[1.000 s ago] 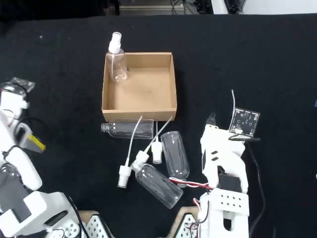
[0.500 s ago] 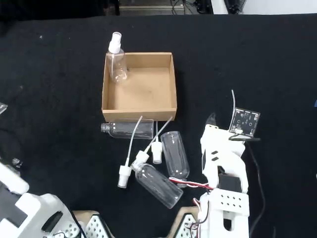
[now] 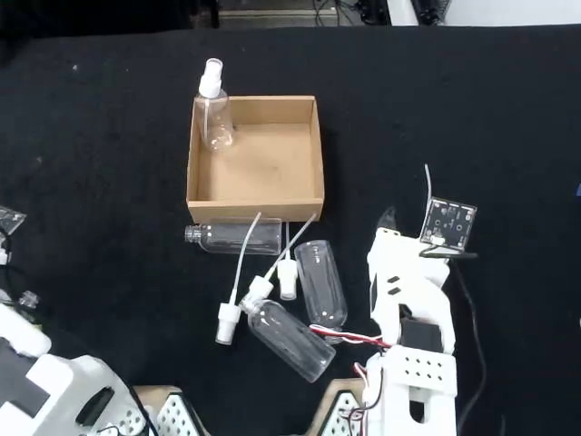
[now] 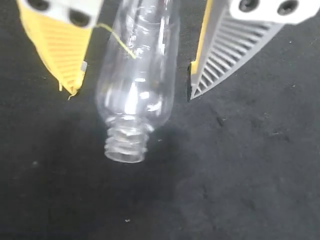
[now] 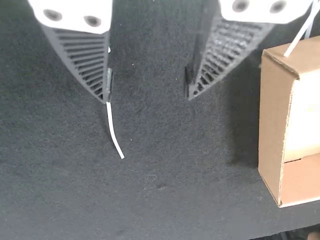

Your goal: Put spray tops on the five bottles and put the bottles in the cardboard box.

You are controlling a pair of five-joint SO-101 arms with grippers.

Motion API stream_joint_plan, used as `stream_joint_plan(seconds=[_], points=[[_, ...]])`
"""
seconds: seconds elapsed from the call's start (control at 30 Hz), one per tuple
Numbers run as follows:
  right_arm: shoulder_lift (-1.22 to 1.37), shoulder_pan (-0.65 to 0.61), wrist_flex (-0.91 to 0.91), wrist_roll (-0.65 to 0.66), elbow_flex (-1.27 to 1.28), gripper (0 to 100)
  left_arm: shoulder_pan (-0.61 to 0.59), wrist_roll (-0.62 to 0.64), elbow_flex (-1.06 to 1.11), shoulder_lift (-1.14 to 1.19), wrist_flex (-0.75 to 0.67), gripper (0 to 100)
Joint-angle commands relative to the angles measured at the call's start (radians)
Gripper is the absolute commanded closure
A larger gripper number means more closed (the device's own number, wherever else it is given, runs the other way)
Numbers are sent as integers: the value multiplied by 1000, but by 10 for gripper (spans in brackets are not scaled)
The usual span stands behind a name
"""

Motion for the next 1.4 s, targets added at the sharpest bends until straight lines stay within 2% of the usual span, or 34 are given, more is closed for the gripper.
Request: stream_joint_plan(seconds=[0.0,0.8,1.07,1.3,1.37], points=[[-22,11,-11,0,-1,783,-13,-92,-1,-5,-26,688],[-22,11,-6,0,-1,783,-7,-101,58,-3,-37,693],[-22,11,-6,0,-1,783,-10,-94,168,20,-279,693],[-22,11,-6,0,-1,783,-10,-94,171,20,-281,694],[-22,11,-6,0,-1,783,-12,-92,171,18,-279,723]])
